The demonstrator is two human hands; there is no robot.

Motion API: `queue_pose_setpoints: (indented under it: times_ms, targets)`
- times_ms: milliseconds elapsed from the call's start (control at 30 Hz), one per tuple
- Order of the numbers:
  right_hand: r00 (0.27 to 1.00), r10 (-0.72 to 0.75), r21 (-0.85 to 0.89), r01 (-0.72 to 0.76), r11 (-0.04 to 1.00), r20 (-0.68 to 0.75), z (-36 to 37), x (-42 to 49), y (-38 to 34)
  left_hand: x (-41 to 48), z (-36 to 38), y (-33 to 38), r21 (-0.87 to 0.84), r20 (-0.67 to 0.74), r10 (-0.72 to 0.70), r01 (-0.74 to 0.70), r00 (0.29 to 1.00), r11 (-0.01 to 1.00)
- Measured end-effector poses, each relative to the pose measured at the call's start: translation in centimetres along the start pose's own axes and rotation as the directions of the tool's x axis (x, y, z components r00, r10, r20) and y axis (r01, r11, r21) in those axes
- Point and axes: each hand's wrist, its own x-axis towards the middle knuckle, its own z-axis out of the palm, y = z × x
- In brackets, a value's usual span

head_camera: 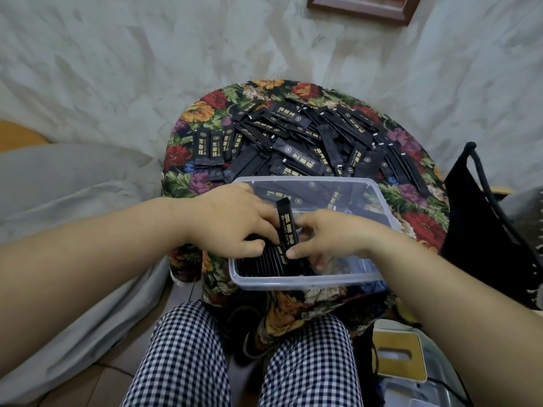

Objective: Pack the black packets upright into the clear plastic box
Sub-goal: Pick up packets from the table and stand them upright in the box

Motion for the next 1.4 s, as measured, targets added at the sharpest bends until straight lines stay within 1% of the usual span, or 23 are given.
queue_pose_setpoints:
  times_ms: [67, 133, 167, 200, 267, 333, 400, 433, 500, 533, 567, 633, 700, 767, 833, 1000, 1133, 1200, 1300, 1400]
  targets:
    - [1.000, 0.008, 0.032, -0.008, 0.999, 0.002, 0.0, -0.1, 0.2, 0.1, 0.0, 0.0, 0.002, 0.027, -0.016, 0.016, 1.000, 1.000]
    - [0.999, 0.018, 0.000, -0.018, 1.000, -0.039, 0.2, 0.0, 0.2, 0.1, 0.0, 0.0, -0.002, 0.001, 0.002, -0.002, 1.000, 1.000]
    - [0.997, 0.012, -0.067, -0.018, 0.998, -0.078, 0.3, -0.1, 0.1, 0.1, 0.1, 0.0, 0.002, -0.027, 0.018, -0.018, 0.999, 1.000]
    - [0.993, -0.003, -0.169, -0.018, 0.985, -0.119, 0.5, -0.1, -0.1, 0.0, 0.2, 0.0, 0.012, -0.047, 0.029, -0.028, 0.998, 1.000]
    - [0.984, -0.038, -0.351, -0.026, 0.936, -0.173, 0.8, 0.0, -0.5, 0.0, 0.2, -0.1, 0.030, -0.042, 0.032, -0.031, 0.999, 0.999]
    - [0.984, -0.037, -0.386, -0.035, 0.922, -0.177, 1.1, 0.0, -0.7, 0.1, 0.0, 0.1, 0.030, 0.005, 0.012, -0.012, 1.000, 0.999]
    - [0.988, -0.021, -0.324, -0.029, 0.946, -0.150, 1.1, 0.1, -0.7, 0.2, -0.2, 0.1, 0.030, 0.049, -0.015, 0.013, 0.999, 0.999]
    - [0.992, -0.005, -0.241, -0.026, 0.970, -0.124, 1.0, 0.0, -0.7, 0.2, -0.3, 0.1, 0.030, 0.062, -0.025, 0.024, 0.998, 0.999]
    - [0.998, 0.028, -0.015, -0.029, 0.999, -0.061, 0.5, -0.2, -0.5, 0.2, -0.5, 0.2, 0.024, 0.057, -0.040, 0.039, 0.998, 0.999]
    - [0.999, 0.040, 0.068, -0.038, 0.997, -0.030, 0.3, -0.4, -0.3, 0.2, -0.5, 0.2, 0.020, 0.055, -0.050, 0.049, 0.997, 0.999]
    - [0.999, 0.048, 0.113, -0.047, 0.992, -0.003, 0.1, -0.6, -0.1, 0.2, -0.6, 0.2, 0.022, 0.066, -0.064, 0.063, 0.996, 0.998]
    - [0.998, 0.062, 0.140, -0.065, 0.988, 0.027, 0.1, -0.9, 0.2, 0.3, -0.9, 0.4, 0.031, 0.104, -0.092, 0.089, 0.990, 0.996]
    - [0.996, 0.083, 0.163, -0.088, 0.983, 0.038, 0.2, -1.0, 0.2, 0.7, -1.3, 0.7, 0.077, 0.154, -0.118, 0.107, 0.981, 0.991]
    - [0.994, 0.104, 0.208, -0.111, 0.972, 0.046, 0.3, -0.8, 0.2, 1.2, -1.5, 0.7, 0.144, 0.250, -0.185, 0.153, 0.950, 0.978]
    - [0.991, 0.115, 0.238, -0.127, 0.963, 0.063, 0.2, -0.5, 0.3, 1.8, -1.6, 0.7, 0.144, 0.300, -0.237, 0.202, 0.924, 0.969]
    - [0.989, 0.128, 0.195, -0.141, 0.971, 0.078, 0.2, -0.5, 0.5, 2.0, -1.5, 1.0, 0.108, 0.252, -0.297, 0.278, 0.921, 0.954]
    - [0.987, 0.133, 0.187, -0.148, 0.971, 0.090, 0.1, -0.6, 0.7, 1.8, -1.7, 0.9, 0.026, 0.195, -0.257, 0.257, 0.947, 0.966]
    - [0.986, 0.134, 0.196, -0.151, 0.969, 0.097, 0.0, -0.6, 0.7, 1.7, -1.9, 0.9, 0.002, 0.190, -0.259, 0.263, 0.947, 0.965]
    - [0.987, 0.133, 0.251, -0.153, 0.956, 0.095, -0.1, -0.8, 0.4, 1.7, -1.9, 0.9, 0.015, 0.204, -0.247, 0.250, 0.947, 0.968]
    - [0.986, 0.131, 0.285, -0.155, 0.946, 0.099, 0.0, -0.9, 0.2, 1.9, -1.7, 0.6, 0.060, 0.238, -0.202, 0.193, 0.950, 0.979]
